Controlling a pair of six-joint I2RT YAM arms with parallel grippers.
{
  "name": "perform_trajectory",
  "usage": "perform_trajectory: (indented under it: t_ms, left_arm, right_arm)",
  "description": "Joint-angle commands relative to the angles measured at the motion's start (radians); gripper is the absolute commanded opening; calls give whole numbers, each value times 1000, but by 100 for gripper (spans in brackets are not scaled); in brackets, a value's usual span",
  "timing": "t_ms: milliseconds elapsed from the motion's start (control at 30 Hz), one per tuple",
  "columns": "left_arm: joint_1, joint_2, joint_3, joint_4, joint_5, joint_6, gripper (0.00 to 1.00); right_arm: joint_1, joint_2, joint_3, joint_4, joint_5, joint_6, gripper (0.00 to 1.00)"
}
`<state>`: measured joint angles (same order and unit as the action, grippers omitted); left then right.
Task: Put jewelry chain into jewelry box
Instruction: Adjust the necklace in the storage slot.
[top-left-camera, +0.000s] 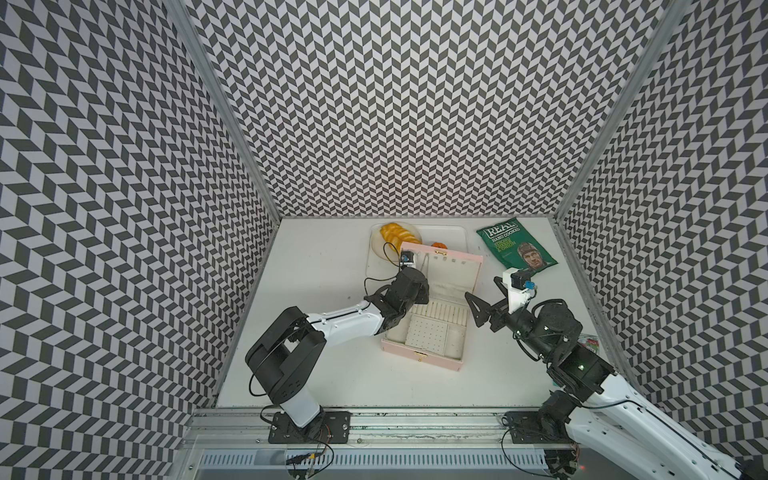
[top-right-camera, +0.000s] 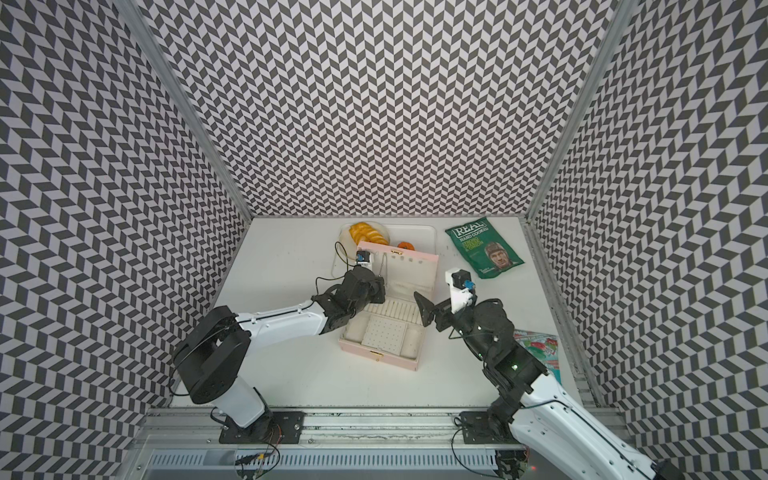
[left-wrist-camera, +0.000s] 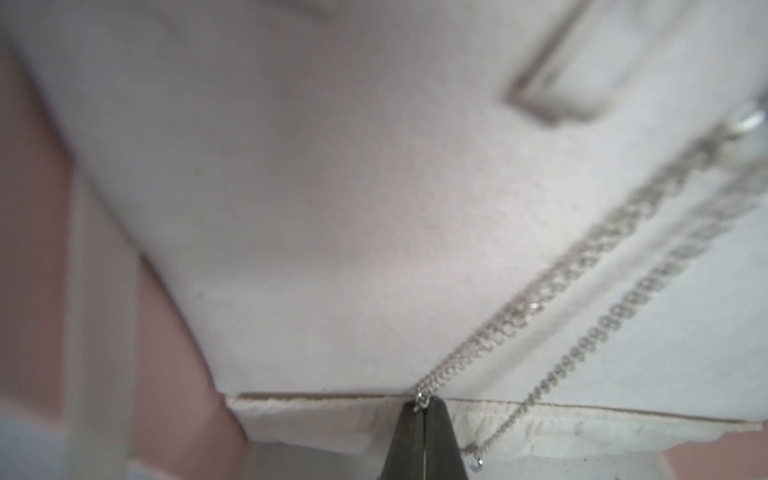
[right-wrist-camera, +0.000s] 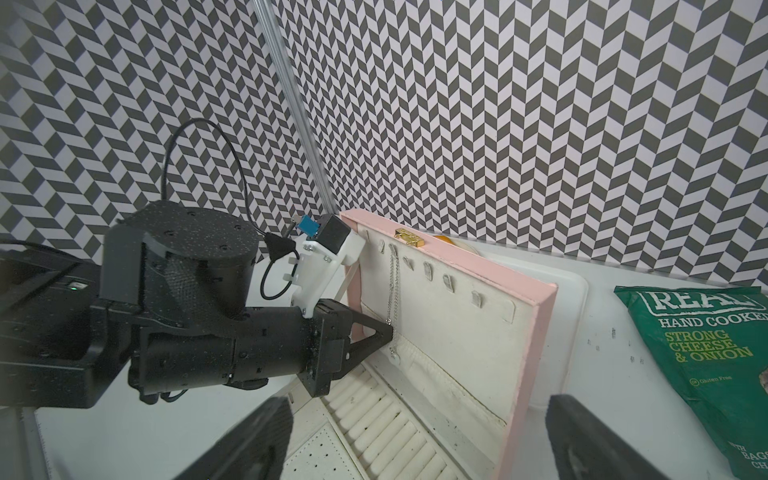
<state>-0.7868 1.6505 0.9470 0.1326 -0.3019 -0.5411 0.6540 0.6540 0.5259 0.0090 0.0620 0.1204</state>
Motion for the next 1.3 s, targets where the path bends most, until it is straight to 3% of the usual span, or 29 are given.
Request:
perform_trajectory:
  t_ms: [0, 400, 933, 1267]
  left_arm:
    - [6, -4, 32, -2, -20, 4, 0]
    - [5, -107, 10, 4, -24, 15, 0]
    - [27, -35, 28, 35, 37, 20, 0]
    - [27, -69, 14, 95, 55, 10, 0]
  right_arm:
    - [3, -1, -2, 62, -8, -5, 100]
    - [3, 1, -3, 62, -7, -2, 100]
    - [3, 4, -3, 61, -9, -2, 100]
    - [3, 11, -4, 65, -12, -1, 100]
